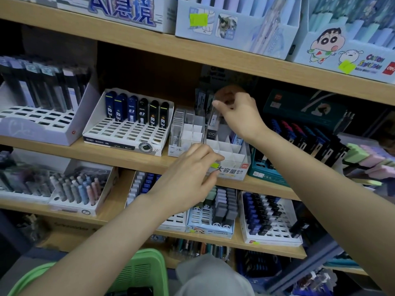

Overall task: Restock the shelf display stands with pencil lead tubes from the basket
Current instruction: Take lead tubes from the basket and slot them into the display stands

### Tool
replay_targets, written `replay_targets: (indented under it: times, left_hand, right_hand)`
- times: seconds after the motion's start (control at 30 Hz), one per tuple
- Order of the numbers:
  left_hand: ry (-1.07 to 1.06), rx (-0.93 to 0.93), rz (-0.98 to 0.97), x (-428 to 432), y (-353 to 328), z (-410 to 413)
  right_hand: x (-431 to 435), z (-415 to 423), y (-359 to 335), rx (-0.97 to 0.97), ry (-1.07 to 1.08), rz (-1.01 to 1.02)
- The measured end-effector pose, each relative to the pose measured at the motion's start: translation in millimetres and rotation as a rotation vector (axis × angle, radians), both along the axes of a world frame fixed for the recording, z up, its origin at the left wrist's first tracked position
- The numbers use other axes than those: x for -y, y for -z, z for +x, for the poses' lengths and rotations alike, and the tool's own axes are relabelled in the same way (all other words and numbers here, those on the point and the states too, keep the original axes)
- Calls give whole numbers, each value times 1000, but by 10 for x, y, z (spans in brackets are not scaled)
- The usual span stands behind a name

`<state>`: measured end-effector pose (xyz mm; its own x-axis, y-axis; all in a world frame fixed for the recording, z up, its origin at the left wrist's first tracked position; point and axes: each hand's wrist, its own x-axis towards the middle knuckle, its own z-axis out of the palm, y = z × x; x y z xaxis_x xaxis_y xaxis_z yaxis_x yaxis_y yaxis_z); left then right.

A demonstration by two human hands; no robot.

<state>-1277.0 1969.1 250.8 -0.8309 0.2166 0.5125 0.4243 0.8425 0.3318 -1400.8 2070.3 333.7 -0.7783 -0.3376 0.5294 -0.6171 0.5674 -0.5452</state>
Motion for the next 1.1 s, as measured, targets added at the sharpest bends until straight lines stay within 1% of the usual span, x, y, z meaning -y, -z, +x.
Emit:
replay_targets:
  times: [0.1, 0.17, 0.23, 0.33, 0.43, 0.57, 0.63, 0.7, 0.77, 0.8, 0.87, 0.93, 0.97, 1.03, 1.1]
  left_hand:
    - [-25, -29, -3, 47, -45, 20]
    - [-90, -67, 30, 112, -92, 20]
    - [-176, -120, 92, 188, -139, 5]
    - [-279, -179, 282, 260, -202, -22]
    - [-323, -153, 502, 275, -214, -52]
    - [-320, -38, 730, 320, -182, -105]
    - [-321, 7, 807, 355, -161, -111]
    - [-307, 6, 845, 383, -172, -95]
    - [-301, -32, 836, 408, -206, -90]
    - [-303, -58, 816, 418, -235, -97]
    - [-315, -111, 746, 428, -298, -121]
    - [-327, -125, 625, 444, -323, -155]
    - [-338, -119, 521, 463, -312, -172]
    - [-351, -82, 314, 509, -245, -191]
    - [-341, -31, 196, 540, -172, -179]
  right_hand:
    - [89, -11, -17, 45, -22, -108]
    - [150, 0, -20, 157, -77, -176]
    - [188, 37, -10, 300, -188, -238]
    - [217, 127, 8, 448, -322, -286]
    - [242, 253, 37, 580, -418, -432]
    - [238, 364, 62, 604, -491, -413]
    - [224, 379, 65, 546, -477, -343]
    - [200, 381, 57, 465, -443, -247]
    - [175, 389, 47, 438, -459, -197]
    - [165, 390, 46, 439, -471, -212]
    - [166, 369, 38, 429, -443, -313]
    - [195, 283, 37, 385, -337, -408]
    - [216, 226, 39, 354, -265, -413]
    - [263, 101, 63, 299, -126, -317]
    - [301, -2, 93, 244, -43, -175]
